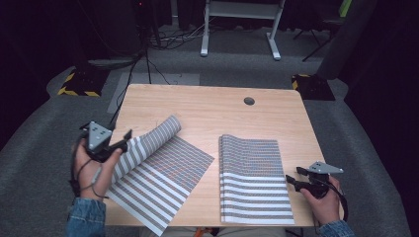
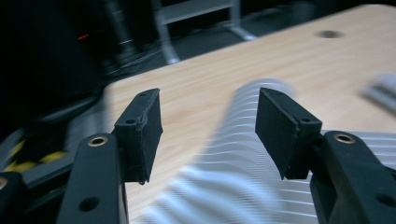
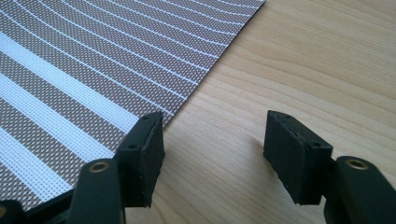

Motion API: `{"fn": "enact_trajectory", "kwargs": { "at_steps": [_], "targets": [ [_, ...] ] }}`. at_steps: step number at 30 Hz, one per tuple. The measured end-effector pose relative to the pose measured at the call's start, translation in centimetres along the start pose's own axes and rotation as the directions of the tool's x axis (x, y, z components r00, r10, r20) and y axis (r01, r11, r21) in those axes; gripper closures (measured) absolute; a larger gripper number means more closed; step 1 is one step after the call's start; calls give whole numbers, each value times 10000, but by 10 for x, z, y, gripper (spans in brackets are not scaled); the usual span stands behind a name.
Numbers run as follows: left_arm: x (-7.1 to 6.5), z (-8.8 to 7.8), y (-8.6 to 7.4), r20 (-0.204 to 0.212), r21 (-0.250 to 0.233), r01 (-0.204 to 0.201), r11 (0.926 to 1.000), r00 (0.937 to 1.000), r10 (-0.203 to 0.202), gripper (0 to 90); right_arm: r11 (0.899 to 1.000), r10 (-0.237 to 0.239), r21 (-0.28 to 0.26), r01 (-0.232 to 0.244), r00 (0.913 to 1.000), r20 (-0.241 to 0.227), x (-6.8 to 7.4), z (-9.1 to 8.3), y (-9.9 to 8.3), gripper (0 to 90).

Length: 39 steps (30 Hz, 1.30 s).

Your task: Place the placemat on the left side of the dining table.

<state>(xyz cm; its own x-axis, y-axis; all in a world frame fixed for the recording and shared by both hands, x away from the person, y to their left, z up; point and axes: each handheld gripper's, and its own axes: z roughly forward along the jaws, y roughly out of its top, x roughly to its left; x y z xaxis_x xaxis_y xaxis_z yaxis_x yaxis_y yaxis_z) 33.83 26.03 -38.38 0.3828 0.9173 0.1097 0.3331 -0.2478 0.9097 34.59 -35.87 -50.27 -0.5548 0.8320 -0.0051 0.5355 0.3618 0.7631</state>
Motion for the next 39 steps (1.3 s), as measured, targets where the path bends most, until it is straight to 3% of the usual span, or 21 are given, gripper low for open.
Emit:
{"fn": "enact_trajectory", "kwargs": {
  "at_steps": [3, 8, 12, 14, 18, 20, 21, 26, 27, 29, 34, 36, 37, 39],
  "targets": [
    [-32, 9, 1, 959, 129, -526, 9985, 9941, 511, 412, 10000, -3, 0, 3, 10000, -1, 0, 0, 0, 380],
    [-74, 33, -2, 2168, 643, -972, 9932, 9728, 812, 385, 10000, -56, 8, 56, 10000, -19, 0, 0, 0, 379],
    [-99, 57, -12, 2766, 1387, -905, 9862, 9597, 492, 364, 10000, -65, 9, 65, 10000, -32, 0, 0, 0, 379],
    [-114, 73, -20, 3091, 1943, -996, 9759, 9504, 354, 352, 10000, -67, 10, 67, 10000, -34, 0, 0, 0, 379],
    [-137, 100, -30, 3434, 2605, -990, 9604, 9392, 37, 341, 10000, -96, 12, 96, 9999, -44, 0, 0, 0, 379],
    [-145, 111, -33, 3414, 2852, -994, 9533, 9399, -41, 330, 9999, -104, 10, 104, 9999, -52, 0, 0, 0, 379],
    [-148, 117, -34, 3480, 2990, -941, 9496, 9373, -167, 324, 9999, -106, 11, 106, 9999, -53, 0, 0, 0, 379],
    [-152, 133, -39, 3125, 3389, -735, 9380, 9491, -385, 320, 9999, -131, 10, 131, 9999, -79, 0, 0, 0, 379],
    [-152, 135, -40, 3112, 3455, -659, 9361, 9491, -480, 316, 9999, -130, 8, 130, 9999, -85, 0, 0, 0, 379],
    [-154, 139, -43, 3187, 3747, -716, 9244, 9462, -559, 299, 9999, -128, 7, 128, 9999, -94, 0, 0, 0, 379],
    [-162, 141, -47, 3080, 3598, -1163, 9257, 9514, -2, 216, 9999, -139, 4, 139, 9998, -103, 0, 0, 0, 379],
    [-163, 141, -47, 3152, 3630, -1112, 9251, 9490, -96, 204, 9999, -129, 5, 129, 9999, -104, 0, 0, 0, 379],
    [-163, 141, -47, 3107, 3585, -1200, 9258, 9505, 28, 205, 9999, -138, 3, 138, 9999, -102, 0, 0, 0, 379],
    [-162, 140, -47, 2903, 3533, -988, 9303, 9569, -86, 255, 9999, -141, 3, 141, 9998, -103, 0, 0, 0, 379]
  ]
}}
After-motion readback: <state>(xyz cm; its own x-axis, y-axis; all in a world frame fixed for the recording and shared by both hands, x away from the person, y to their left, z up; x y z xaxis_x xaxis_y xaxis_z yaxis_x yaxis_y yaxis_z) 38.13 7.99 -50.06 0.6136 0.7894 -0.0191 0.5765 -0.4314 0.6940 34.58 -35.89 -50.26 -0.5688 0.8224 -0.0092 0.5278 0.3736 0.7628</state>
